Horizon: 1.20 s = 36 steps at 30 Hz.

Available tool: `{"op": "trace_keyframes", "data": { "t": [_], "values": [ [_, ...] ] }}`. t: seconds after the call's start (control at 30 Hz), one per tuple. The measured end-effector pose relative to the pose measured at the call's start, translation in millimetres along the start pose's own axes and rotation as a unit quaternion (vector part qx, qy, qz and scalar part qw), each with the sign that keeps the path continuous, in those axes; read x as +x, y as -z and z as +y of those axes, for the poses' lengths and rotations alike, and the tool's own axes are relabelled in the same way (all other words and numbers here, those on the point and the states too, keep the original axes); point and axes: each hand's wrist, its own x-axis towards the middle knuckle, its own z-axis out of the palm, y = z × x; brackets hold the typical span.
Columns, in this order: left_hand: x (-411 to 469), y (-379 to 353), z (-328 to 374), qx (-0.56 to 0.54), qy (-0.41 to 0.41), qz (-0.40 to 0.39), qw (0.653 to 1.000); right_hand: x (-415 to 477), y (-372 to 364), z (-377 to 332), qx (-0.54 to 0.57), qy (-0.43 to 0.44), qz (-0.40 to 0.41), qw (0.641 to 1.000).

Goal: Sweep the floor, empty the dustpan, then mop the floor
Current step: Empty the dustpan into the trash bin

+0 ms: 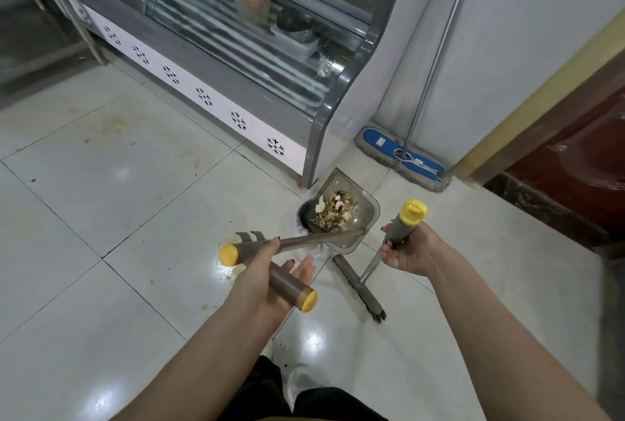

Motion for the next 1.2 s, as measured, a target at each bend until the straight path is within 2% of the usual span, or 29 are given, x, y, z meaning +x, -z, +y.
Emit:
{"op": "trace_keyframes", "data": {
  "t": [0.1,0.4,0.57,0.73,1.2],
  "values": [
    [-5.1,9.2,-12.0,0.023,-0.013,0.023,0.999,1.1,7.7,9.3,-0.013,-0.008,-0.008,1.000],
    [-5.6,21.8,-39.6,-0.068,-0.071,-0.018,0.995,5.8,28.0,36.6,-0.056,-0.029,-0.025,0.998],
    [0.2,31.9,-46.8,-0.095,-0.068,-0.043,0.992,4.0,32.0,45.0,-0.057,-0.034,-0.036,0.997],
    [1.4,42.2,-42.9,-0.079,-0.055,-0.013,0.995,-1.8,32.0,53.1,-0.048,-0.036,-0.039,0.997],
    [18.6,52.5,-40.8,-0.050,-0.069,-0.022,0.996,-8.2,31.5,62.9,-0.003,-0.035,-0.023,0.999]
  ]
}}
